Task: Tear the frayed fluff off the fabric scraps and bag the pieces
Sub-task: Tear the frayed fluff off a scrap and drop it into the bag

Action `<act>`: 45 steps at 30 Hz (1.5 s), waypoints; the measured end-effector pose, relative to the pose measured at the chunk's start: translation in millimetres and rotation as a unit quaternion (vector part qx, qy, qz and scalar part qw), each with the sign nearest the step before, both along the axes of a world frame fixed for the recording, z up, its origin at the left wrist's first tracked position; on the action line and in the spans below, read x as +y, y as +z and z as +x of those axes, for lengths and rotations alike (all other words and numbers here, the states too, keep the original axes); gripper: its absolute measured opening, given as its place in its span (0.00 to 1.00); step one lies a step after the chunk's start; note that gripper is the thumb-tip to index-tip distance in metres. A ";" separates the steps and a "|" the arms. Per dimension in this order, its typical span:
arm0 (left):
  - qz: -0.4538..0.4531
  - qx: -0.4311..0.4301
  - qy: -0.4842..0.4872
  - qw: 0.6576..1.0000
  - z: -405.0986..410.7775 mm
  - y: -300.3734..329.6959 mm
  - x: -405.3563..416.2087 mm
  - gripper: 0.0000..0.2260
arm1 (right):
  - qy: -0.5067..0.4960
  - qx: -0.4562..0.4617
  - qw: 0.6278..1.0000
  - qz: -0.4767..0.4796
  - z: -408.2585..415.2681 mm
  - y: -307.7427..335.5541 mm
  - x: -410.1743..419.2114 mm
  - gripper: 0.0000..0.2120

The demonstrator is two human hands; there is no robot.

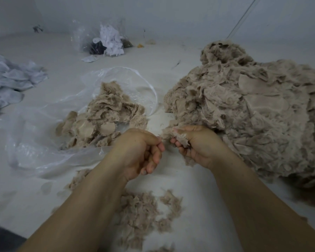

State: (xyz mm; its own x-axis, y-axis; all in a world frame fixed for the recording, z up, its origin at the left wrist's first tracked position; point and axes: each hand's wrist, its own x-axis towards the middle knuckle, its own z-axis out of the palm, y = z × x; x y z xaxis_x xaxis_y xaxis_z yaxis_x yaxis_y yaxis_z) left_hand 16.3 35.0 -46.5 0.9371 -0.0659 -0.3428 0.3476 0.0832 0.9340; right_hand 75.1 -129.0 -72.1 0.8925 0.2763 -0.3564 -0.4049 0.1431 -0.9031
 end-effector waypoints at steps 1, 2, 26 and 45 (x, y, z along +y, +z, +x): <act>-0.002 -0.002 -0.011 1.000 -0.3 0.7 1.8 0.13 | -0.012 0.008 1.000 0.005 1.2 -0.4 -0.3 0.07; -0.002 -0.004 -0.024 1.000 -0.5 1.6 4.0 0.13 | -0.024 0.014 1.000 0.013 2.4 -0.8 -0.8 0.08; 0.046 -0.011 -0.021 0.999 11.1 -15.2 -20.7 0.08 | 0.095 -0.040 0.993 0.051 4.5 -6.3 -6.8 0.13; 0.092 -0.009 -0.147 0.985 0.6 -8.2 4.0 0.11 | 0.014 0.010 1.000 0.021 6.6 -8.9 -5.3 0.06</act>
State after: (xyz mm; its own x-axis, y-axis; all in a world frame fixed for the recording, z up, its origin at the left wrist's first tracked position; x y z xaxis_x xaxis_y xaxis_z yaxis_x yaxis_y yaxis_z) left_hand 16.9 39.0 -54.7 0.8925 -0.2743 -0.3581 0.3149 -0.1896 0.9300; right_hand 81.7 -134.3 -81.0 0.8775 0.3159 -0.3608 -0.4264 0.1696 -0.8885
